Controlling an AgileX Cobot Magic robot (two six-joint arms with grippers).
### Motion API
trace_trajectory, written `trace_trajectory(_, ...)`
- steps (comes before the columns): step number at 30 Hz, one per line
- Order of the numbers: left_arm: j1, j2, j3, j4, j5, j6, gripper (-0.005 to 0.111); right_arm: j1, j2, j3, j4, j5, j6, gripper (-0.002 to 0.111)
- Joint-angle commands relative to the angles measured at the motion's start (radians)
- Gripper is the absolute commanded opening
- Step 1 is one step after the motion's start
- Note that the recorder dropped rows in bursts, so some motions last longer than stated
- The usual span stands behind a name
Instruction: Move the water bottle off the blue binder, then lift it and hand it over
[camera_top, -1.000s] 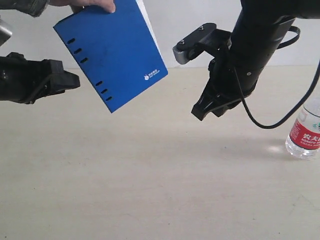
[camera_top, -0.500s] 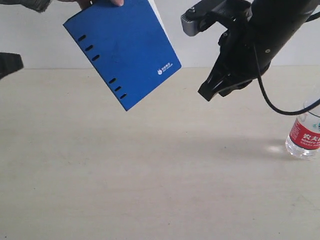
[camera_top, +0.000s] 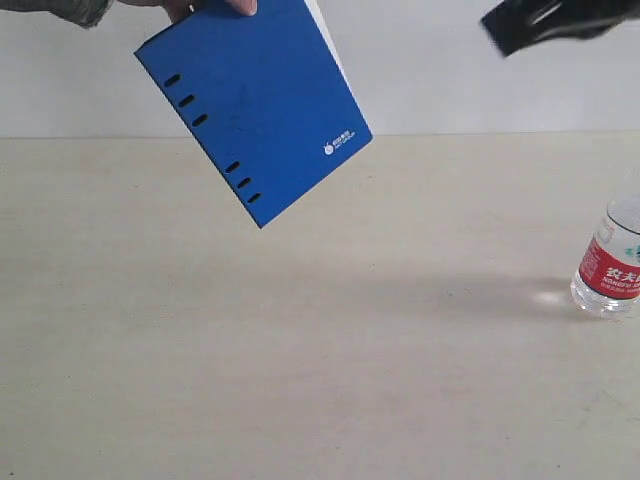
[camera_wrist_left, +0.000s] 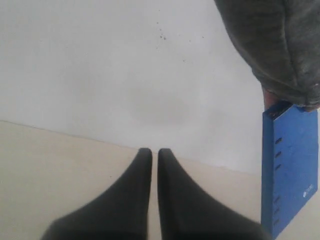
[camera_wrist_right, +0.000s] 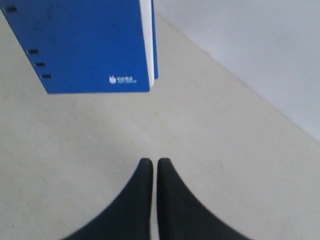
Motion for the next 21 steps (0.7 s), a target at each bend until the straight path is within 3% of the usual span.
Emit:
trace_trajectory(1,0.000,-0.110,0.093,-0.014,-0.009,-0.015,0.004,-0.005,-0.169,-0.004,-0.003,0.003,0.020,0.000)
trace_trajectory(11,0.000,-0.177,0.227,-0.014,-0.010,0.067,0.004,-0.005,-0.493,0.072,-0.036,0.055,0.024,0.000)
trace_trajectory(21,0.000,-0.175,0.253,-0.014,-0.011,0.119,0.004,-0.005,-0.765,0.401,-0.067,0.055,0.085,0.000)
